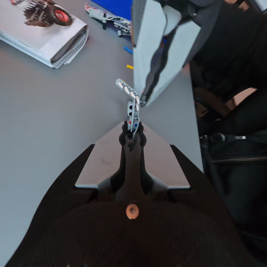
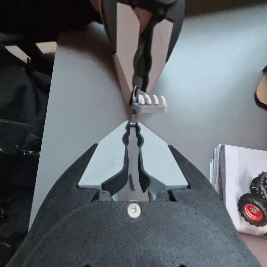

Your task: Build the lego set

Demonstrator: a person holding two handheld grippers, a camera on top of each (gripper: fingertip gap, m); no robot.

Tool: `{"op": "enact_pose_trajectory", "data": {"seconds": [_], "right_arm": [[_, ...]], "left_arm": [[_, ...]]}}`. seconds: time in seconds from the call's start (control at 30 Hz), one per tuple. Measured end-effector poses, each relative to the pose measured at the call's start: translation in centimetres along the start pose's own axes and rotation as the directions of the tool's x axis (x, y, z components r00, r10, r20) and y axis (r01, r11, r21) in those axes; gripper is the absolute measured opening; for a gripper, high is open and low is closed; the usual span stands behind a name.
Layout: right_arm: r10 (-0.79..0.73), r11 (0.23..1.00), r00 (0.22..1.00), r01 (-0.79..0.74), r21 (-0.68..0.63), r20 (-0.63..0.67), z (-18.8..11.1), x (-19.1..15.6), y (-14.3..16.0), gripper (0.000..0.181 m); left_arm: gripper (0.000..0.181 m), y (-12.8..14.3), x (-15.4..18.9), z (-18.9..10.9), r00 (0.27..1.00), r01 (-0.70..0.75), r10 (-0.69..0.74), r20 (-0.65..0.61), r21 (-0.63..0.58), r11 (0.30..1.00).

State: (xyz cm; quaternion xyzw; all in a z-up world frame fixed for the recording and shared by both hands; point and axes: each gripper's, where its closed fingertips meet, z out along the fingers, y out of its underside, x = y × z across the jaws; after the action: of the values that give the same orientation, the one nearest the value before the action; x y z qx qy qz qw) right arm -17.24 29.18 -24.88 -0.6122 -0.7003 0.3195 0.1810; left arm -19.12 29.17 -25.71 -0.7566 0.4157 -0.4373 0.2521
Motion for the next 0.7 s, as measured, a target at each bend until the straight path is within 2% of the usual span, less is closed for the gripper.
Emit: {"op": "enact_pose_trajectory", "data": {"seconds": [0.03, 0.17, 0.3, 0.4, 0.5, 0.63, 0.7], "right_arm": [[0.004, 1.000, 1.000, -0.004, 0.006, -0.025, -0.1, 0.6, 0.1, 0.004], [-0.031, 0.987, 0.987, 0.006, -0.162, -0.155, 0.7, 2.2, 4.1, 0.007], [0.012, 0.998, 0.985, -0.023, -0.061, -0.171, 0.1, 2.3, 3.3, 0.020], [0.041, 0.989, 0.985, -0.064, -0.131, -0.169, 0.4, 2.5, 4.7, 0.020], [0.059, 0.991, 0.984, -0.077, -0.107, -0.165, 0.4, 2.3, 4.8, 0.020], [0.118, 0.993, 0.988, -0.120, -0.016, -0.096, -0.5, 1.3, 3.1, 0.025], [0.139, 0.984, 0.978, -0.154, -0.088, -0.152, -0.1, 2.6, 5.0, 0.025]], "left_arm": [[0.013, -0.3, 0.5, 0.1, 0.999, 0.009, -0.009, -0.033, 0.011, 1.000], [0.013, -1.0, -0.2, -0.4, 0.997, 0.059, -0.056, -0.046, 0.068, 0.996], [0.013, -1.6, -0.8, -0.8, 0.997, 0.077, -0.074, -0.033, 0.108, 0.991], [0.014, -1.6, -0.9, -0.7, 0.996, 0.082, -0.079, -0.029, 0.109, 0.991], [0.014, -1.7, -0.8, -0.7, 0.995, 0.089, -0.085, -0.043, 0.114, 0.989], [0.014, -1.6, -0.6, -0.6, 0.997, 0.070, -0.066, -0.040, 0.106, 0.992], [0.014, -1.6, -0.5, -0.7, 0.996, 0.074, -0.069, -0.052, 0.109, 0.991]]}}
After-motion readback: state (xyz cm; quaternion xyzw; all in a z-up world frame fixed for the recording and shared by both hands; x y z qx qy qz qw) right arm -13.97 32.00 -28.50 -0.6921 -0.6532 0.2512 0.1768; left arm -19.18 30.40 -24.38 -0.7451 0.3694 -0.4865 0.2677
